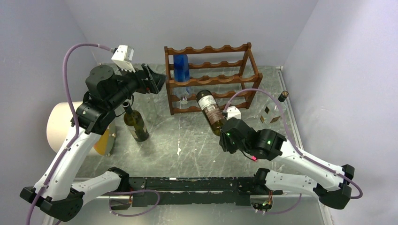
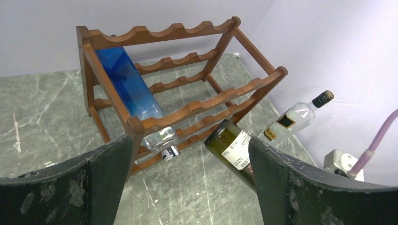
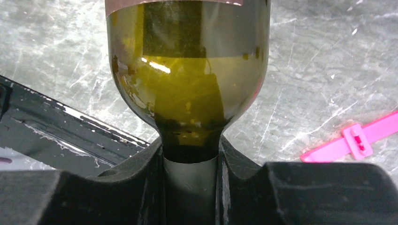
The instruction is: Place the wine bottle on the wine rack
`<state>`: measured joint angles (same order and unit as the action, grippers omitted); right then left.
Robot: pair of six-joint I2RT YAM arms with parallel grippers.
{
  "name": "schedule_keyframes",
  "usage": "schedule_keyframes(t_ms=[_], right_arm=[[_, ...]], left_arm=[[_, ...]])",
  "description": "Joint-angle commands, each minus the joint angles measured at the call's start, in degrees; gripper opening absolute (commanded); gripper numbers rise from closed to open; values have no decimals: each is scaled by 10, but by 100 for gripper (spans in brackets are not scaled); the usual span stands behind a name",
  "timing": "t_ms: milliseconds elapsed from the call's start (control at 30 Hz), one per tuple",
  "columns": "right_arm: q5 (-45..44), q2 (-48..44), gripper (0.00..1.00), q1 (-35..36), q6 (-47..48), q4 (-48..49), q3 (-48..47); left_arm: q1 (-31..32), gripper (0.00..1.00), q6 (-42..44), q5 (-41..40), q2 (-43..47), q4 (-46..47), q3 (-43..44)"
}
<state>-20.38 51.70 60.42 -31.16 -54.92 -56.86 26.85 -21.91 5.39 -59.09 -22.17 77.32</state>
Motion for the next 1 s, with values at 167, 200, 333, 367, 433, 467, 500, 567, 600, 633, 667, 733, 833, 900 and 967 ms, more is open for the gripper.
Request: schedule_keyframes(t_ms=[167, 200, 333, 367, 433, 467, 500, 567, 600, 633, 667, 733, 833, 900, 967], right_arm=[[-36, 21, 0, -5, -40, 68, 30], [-41, 29, 0, -9, -45, 66, 29], [-46, 55, 0, -21, -50, 72, 22], [-47, 56, 0, -24, -49, 77, 21], [-45, 55, 0, -29, -41, 89, 17], [-43, 53, 0, -32, -38, 95, 16], [-42, 52, 0, -35, -33, 101, 14], [-37, 52, 0, -40, -26, 111, 9], [-34, 53, 0, -42, -21, 117, 5], [-31, 55, 0, -44, -18, 120, 2], [-29, 58, 0, -46, -16, 124, 0], [-25, 67, 0, -55, -14, 132, -2], [-20, 79, 0, -70, -17, 151, -1], [-10, 83, 0, -82, -18, 171, 6], [-5, 86, 0, -93, -16, 190, 13]], left_arm=[[2, 96, 3, 38, -3, 1, -2], [1, 96, 3, 34, -5, -3, 1], [2, 96, 3, 43, -8, -15, 7], [2, 96, 3, 45, -7, -15, 6], [2, 96, 3, 49, -8, -17, 6], [2, 96, 3, 51, -7, -17, 6], [2, 96, 3, 51, -6, -17, 6], [1, 96, 3, 52, -5, -14, 1], [2, 96, 3, 52, -4, -11, 0], [1, 96, 3, 53, -3, -8, -1], [1, 96, 3, 55, -2, -7, -3], [2, 96, 0, 57, -1, -5, -4], [2, 96, -4, 56, -3, -8, -2], [2, 96, -4, 55, -3, -10, -2], [2, 96, -4, 56, -2, -11, -3]])
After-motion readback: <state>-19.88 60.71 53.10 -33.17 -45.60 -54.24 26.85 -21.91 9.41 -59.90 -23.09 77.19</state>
